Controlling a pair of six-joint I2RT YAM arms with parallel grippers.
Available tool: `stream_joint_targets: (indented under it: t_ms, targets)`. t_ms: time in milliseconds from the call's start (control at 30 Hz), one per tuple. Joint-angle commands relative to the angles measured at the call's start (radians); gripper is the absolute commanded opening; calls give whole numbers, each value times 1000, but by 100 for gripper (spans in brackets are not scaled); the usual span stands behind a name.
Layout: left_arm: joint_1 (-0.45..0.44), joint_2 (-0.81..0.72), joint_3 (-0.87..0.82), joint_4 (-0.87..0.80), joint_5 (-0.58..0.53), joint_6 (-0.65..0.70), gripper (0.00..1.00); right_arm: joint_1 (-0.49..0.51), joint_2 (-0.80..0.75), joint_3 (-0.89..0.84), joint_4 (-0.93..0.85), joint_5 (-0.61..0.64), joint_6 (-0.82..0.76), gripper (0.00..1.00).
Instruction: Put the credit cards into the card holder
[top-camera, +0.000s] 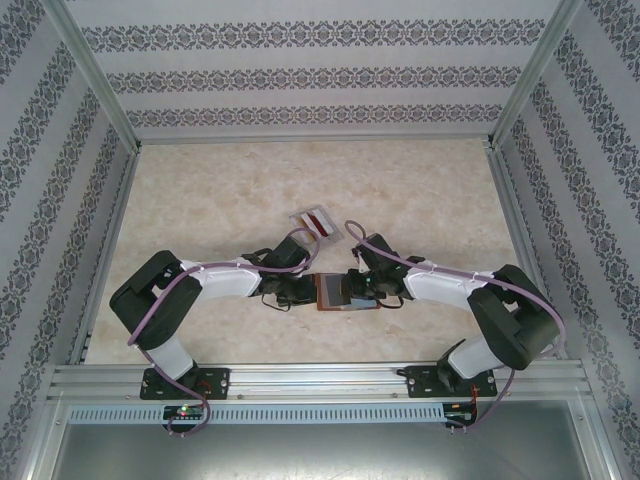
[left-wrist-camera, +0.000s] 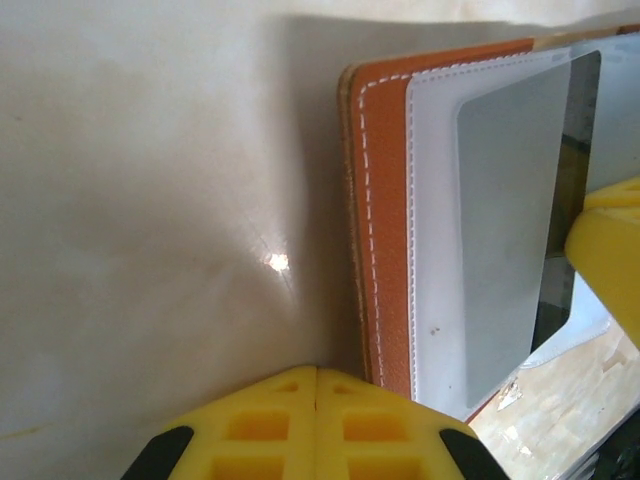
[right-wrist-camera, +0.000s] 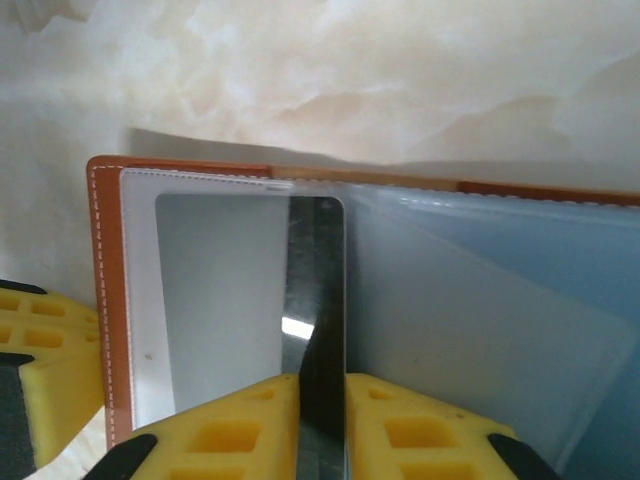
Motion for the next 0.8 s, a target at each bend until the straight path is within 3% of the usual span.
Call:
stream_joint_targets:
  t_ms: [0, 433, 667, 767]
  targets:
    - [-8, 51, -29, 21, 8, -10, 6, 34, 24, 33, -14, -28, -3, 26]
    - [-8, 71, -39, 62, 24, -21, 6, 55, 3, 61, -41, -51, -33, 30]
    - [-9, 71, -40, 70, 24, -19, 6, 45, -27, 58, -18, -107, -67, 39]
    - [-6, 65, -45, 68, 19, -19, 6, 42, -41, 69, -72, -62, -76, 41]
